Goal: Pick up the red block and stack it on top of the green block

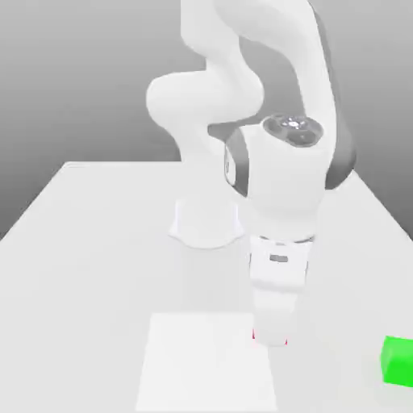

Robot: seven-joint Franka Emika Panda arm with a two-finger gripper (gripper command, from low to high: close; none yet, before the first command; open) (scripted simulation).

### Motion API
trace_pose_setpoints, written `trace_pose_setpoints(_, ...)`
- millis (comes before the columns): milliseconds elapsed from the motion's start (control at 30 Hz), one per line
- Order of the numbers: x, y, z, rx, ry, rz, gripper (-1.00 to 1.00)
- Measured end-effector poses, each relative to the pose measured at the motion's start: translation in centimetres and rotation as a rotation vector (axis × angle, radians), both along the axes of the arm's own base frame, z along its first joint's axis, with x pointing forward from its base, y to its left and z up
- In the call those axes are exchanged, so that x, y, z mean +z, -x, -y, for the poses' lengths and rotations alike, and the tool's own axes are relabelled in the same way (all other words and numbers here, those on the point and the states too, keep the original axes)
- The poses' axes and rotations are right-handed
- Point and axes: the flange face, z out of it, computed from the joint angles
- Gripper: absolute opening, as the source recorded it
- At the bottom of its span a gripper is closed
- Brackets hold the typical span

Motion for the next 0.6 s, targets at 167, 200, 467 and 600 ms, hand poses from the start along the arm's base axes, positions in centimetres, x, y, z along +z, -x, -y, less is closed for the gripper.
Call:
trace_pose_setpoints(167,1.0,-0.3,-7.8,0.339,-0.007,0.002,-1.00)
trace_pose_setpoints(200,1.3,-0.2,-9.4,0.407,-0.009,0.004,-1.00)
trace_pose_setpoints(467,-2.6,0.9,-16.5,0.704,-0.016,0.018,-1.00)
trace_pose_setpoints(600,-3.4,0.9,-16.5,0.705,-0.016,0.018,1.00)
